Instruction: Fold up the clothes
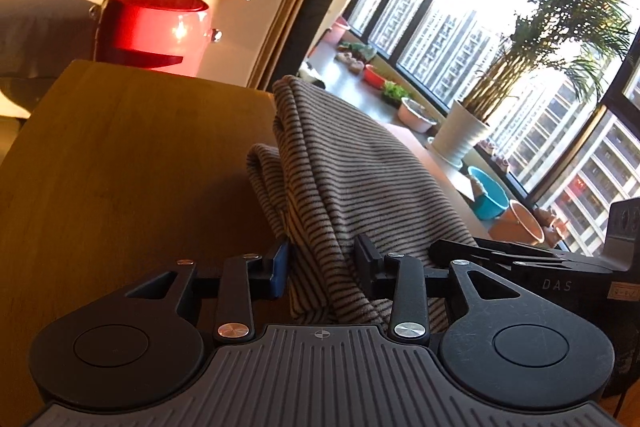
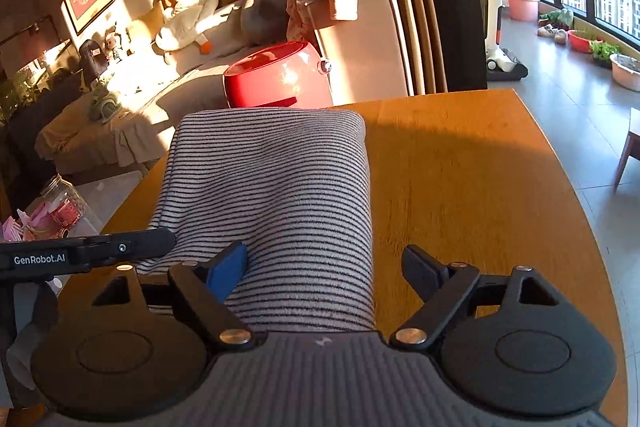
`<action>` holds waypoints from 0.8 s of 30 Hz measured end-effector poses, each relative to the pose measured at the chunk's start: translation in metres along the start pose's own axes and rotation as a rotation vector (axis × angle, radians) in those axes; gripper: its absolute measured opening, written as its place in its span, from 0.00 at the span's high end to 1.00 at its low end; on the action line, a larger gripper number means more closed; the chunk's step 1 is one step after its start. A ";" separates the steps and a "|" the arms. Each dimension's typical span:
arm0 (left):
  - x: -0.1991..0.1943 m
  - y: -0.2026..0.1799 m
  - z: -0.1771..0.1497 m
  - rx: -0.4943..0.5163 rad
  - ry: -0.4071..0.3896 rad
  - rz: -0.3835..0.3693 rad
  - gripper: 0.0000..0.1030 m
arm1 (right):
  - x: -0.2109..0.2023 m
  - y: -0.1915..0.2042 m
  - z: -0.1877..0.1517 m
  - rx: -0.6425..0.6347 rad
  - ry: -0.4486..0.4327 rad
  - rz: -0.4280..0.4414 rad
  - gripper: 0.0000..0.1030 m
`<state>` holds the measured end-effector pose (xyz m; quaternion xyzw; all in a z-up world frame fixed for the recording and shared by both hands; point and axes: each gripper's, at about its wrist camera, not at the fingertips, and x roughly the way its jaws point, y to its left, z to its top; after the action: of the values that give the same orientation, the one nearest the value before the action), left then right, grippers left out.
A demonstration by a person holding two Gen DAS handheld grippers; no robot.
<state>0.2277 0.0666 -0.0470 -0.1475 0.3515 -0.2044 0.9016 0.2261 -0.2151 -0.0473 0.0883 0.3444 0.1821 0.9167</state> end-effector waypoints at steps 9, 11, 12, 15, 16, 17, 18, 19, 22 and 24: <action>0.003 -0.015 0.000 0.042 0.012 0.083 0.61 | 0.003 -0.008 -0.003 0.007 -0.010 0.049 0.17; 0.003 -0.017 0.000 0.044 0.013 0.091 0.61 | 0.003 -0.010 -0.004 0.012 -0.011 0.059 0.17; 0.003 -0.017 0.000 0.045 0.013 0.095 0.60 | 0.004 -0.011 -0.005 0.013 -0.011 0.064 0.17; 0.001 -0.017 -0.002 0.040 0.004 0.100 0.59 | 0.005 -0.012 -0.006 0.022 -0.008 0.084 0.17; 0.001 -0.017 -0.003 0.038 0.001 0.101 0.59 | 0.006 -0.012 -0.007 0.024 -0.006 0.092 0.17; 0.001 -0.017 -0.003 0.036 -0.002 0.103 0.58 | 0.007 -0.011 -0.007 0.025 -0.005 0.104 0.22; 0.002 -0.015 -0.003 0.032 -0.006 0.107 0.58 | 0.010 -0.009 -0.007 0.023 -0.004 0.119 0.27; 0.002 -0.013 -0.002 0.030 -0.011 0.113 0.58 | 0.015 -0.005 -0.006 0.015 -0.006 0.124 0.27; 0.003 0.000 0.007 0.028 -0.042 0.165 0.59 | 0.035 0.008 0.004 -0.025 -0.010 0.126 0.27; 0.006 0.016 0.017 -0.003 -0.058 0.184 0.59 | 0.055 0.016 0.016 -0.036 -0.006 0.148 0.27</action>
<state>0.2478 0.0798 -0.0450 -0.1221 0.3375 -0.1160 0.9261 0.2709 -0.1796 -0.0638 0.0974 0.3307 0.2552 0.9033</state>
